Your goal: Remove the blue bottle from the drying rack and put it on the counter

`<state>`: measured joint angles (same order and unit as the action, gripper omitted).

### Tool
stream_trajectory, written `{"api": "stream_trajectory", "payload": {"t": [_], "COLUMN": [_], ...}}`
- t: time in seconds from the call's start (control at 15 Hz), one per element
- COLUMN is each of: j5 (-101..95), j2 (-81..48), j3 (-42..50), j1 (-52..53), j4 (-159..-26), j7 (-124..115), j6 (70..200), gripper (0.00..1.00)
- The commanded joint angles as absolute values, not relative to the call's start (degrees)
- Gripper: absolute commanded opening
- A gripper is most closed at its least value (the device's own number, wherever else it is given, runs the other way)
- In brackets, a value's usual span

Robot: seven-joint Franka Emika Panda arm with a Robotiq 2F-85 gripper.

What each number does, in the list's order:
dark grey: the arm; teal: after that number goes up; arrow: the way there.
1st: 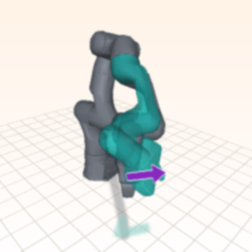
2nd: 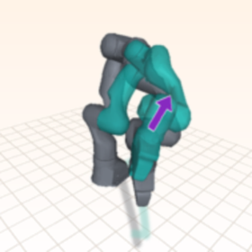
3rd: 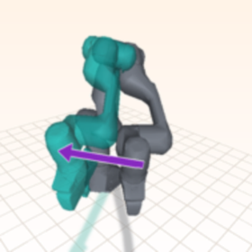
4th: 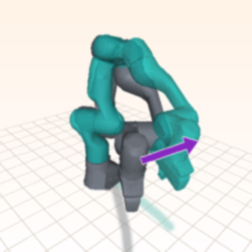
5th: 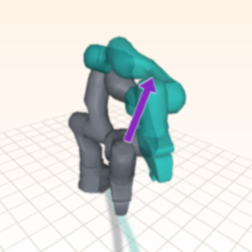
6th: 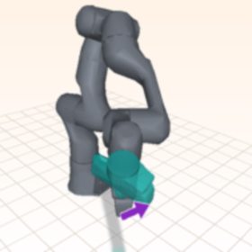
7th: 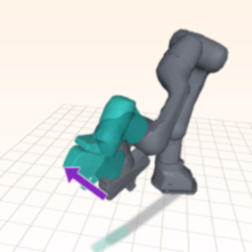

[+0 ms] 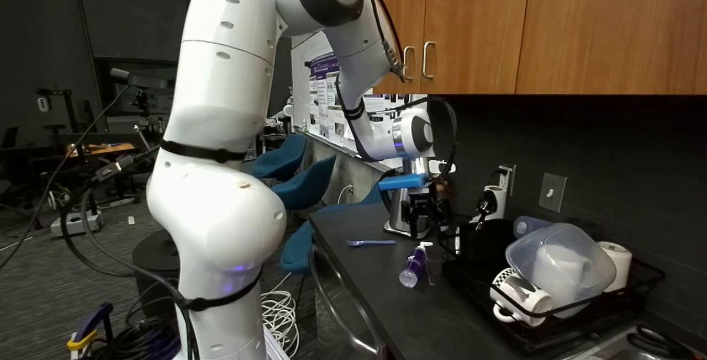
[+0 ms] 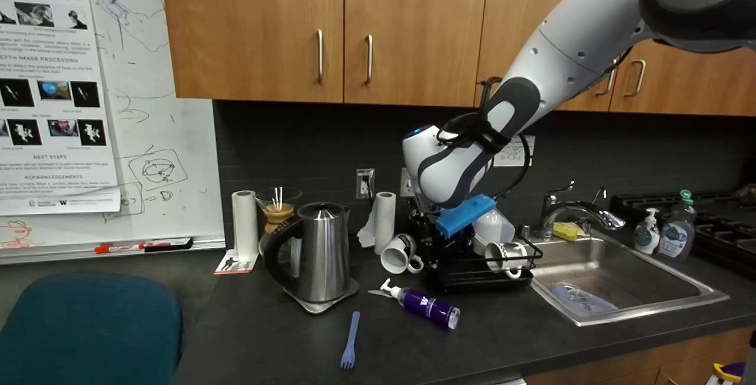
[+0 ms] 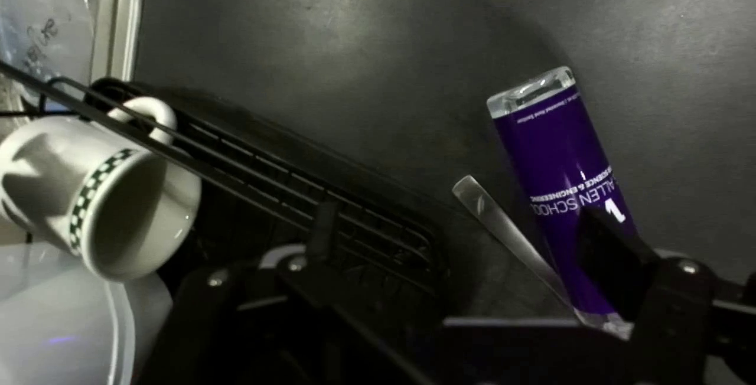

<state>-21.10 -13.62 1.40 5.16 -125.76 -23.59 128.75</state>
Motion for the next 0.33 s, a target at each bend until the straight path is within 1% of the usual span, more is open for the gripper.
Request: {"api": "stream_trajectory", "payload": {"t": [0.0,0.27], "j5": [-16.8,-16.6], "j2": [-10.4,-9.7], "j3": [1.8,2.5], "j1": [4.7,4.6], "j4": [-128.4,-128.9], "j7": [-26.2,-29.3], "j6": [127.8,126.0], "gripper": [1.00,1.00]}}
